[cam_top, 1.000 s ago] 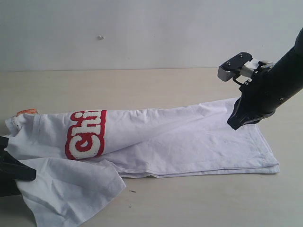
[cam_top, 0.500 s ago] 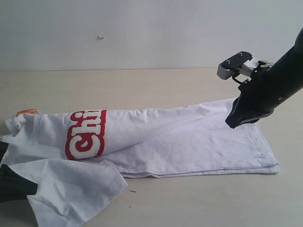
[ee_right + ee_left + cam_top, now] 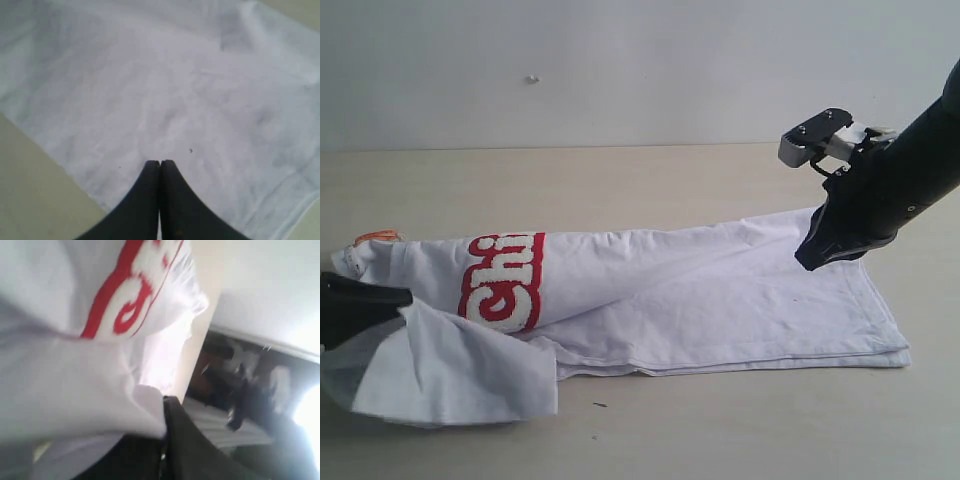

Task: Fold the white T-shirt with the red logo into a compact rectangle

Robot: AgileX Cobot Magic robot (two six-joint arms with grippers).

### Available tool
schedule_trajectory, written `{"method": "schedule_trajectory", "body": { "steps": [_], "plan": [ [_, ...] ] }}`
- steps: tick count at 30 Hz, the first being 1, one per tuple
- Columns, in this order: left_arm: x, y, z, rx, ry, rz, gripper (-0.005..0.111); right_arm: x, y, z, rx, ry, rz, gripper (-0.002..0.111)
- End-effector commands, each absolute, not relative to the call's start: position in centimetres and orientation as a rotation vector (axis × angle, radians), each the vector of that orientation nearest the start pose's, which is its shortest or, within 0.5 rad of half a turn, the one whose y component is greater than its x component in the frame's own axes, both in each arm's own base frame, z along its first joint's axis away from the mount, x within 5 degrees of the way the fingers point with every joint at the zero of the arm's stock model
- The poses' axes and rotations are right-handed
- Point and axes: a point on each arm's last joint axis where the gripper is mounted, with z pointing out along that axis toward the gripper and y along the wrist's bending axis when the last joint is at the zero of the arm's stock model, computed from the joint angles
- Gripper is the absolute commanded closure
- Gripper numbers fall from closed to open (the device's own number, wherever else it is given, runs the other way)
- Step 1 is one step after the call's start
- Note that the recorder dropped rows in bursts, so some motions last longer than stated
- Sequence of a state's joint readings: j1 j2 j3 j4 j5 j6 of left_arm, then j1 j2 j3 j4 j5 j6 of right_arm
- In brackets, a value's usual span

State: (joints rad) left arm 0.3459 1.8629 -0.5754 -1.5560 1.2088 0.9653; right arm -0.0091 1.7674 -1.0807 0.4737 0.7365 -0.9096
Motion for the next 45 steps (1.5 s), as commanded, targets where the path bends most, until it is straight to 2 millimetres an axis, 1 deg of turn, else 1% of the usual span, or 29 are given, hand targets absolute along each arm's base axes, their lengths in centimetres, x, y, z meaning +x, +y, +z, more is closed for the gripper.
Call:
{"method": "schedule_trajectory", "body": {
  "steps": [1,3,4,5,7,9,11,12,14,15,16,17,18,19,20,21,22,23,25,27,30,32,33,35,38,39,40,43,45],
  "plan": [
    [27.1,0.9,13.6,-0.930,2.097,-1.721,0.107,33.8,2.4,19.1,-0.797,2.626,0.298,0.108],
    [27.9,1.4,13.6,-0.920,2.114,-1.642,0.101,33.8,2.4,19.1,-0.798,2.627,0.299,0.108],
    [28.7,1.8,13.6,-0.924,2.130,-1.566,0.090,33.8,2.4,19.1,-0.799,2.628,0.301,0.108],
    [28.9,2.0,13.6,-0.918,2.133,-1.544,0.083,33.8,2.5,19.1,-0.801,2.630,0.304,0.108],
    [29.6,2.3,14.1,-0.887,2.122,-1.527,0.062,33.8,2.5,19.1,-0.801,2.630,0.304,0.108],
    [30.3,2.3,15.1,-0.797,2.086,-1.568,0.042,33.8,2.5,19.1,-0.799,2.630,0.306,0.108],
    [31.0,2.2,16.4,-0.703,2.032,-1.646,0.028,33.7,2.5,19.1,-0.804,2.630,0.308,0.108],
    [31.3,2.3,16.7,-0.678,2.036,-1.639,0.028,33.7,2.5,19.1,-0.804,2.630,0.308,0.108],
    [30.8,2.1,16.5,-0.470,2.228,-1.583,0.035,33.7,2.5,19.1,-0.804,2.630,0.308,0.108],
    [30.0,1.9,15.9,-0.377,2.370,-1.556,0.050,33.7,2.5,19.1,-0.804,2.630,0.308,0.108],
    [29.7,1.9,15.7,-0.351,2.416,-1.546,0.057,33.7,2.5,19.1,-0.804,2.630,0.308,0.108],
    [28.9,1.4,15.1,-0.294,2.493,-1.539,0.078,33.7,2.5,19.1,-0.804,2.630,0.308,0.108],
    [28.6,1.0,14.9,-0.257,2.513,-1.538,0.087,33.7,2.5,19.1,-0.804,2.630,0.308,0.108],
    [27.8,-0.4,14.7,-0.110,2.551,-1.534,0.103,33.8,2.5,19.1,-0.803,2.629,0.306,0.108],
    [27.2,-1.8,14.7,0.030,2.578,-1.527,0.106,33.8,2.5,19.1,-0.801,2.629,0.308,0.108],
    [26.6,-3.2,14.7,0.188,2.609,-1.516,0.107,33.8,2.5,19.1,-0.801,2.629,0.308,0.108],
    [25.6,-5.5,15.0,0.460,2.631,-1.487,0.107,33.8,2.5,19.1,-0.798,2.629,0.310,0.108],
    [25.2,-6.6,15.2,0.612,2.637,-1.423,0.107,33.8,2.5,19.1,-0.798,2.629,0.310,0.108],
    [24.3,-8.9,15.5,0.958,2.643,-1.111,0.107,33.7,2.5,19.1,-0.800,2.629,0.311,0.108],
    [24.2,-10.1,16.5,1.160,2.592,-0.643,0.107,33.7,2.5,19.1,-0.825,2.626,0.313,0.108],
    [24.0,-10.6,18.0,1.228,2.504,-0.375,0.107,33.7,2.6,19.1,-0.815,2.621,0.319,0.108],
    [23.7,-10.8,18.7,1.275,2.470,-0.300,0.104,33.8,2.6,19.1,-0.811,2.619,0.318,0.108],
    [23.4,-10.9,18.9,1.296,2.459,-0.286,0.100,33.8,2.6,19.1,-0.811,2.619,0.318,0.108],
    [23.0,-11.1,19.1,1.346,2.450,-0.280,0.085,33.8,2.6,19.1,-0.809,2.619,0.321,0.108],
    [22.7,-11.1,18.9,1.367,2.473,-0.279,0.046,33.8,2.7,19.2,-0.789,2.616,0.339,0.108],
    [22.7,-11.0,18.8,1.346,2.482,-0.263,0.036,33.8,2.7,19.2,-0.785,2.615,0.343,0.108],
    [22.6,-10.7,18.5,1.332,2.504,-0.222,0.030,33.8,2.7,19.2,-0.785,2.615,0.343,0.108],
    [22.2,-10.0,17.5,1.412,2.487,-0.146,0.048,33.8,2.7,19.2,-0.785,2.615,0.343,0.108],
    [22.0,-10.1,16.9,1.480,2.421,-0.110,0.051,33.8,2.7,19.2,-0.795,2.611,0.338,0.108]
  ]
}}
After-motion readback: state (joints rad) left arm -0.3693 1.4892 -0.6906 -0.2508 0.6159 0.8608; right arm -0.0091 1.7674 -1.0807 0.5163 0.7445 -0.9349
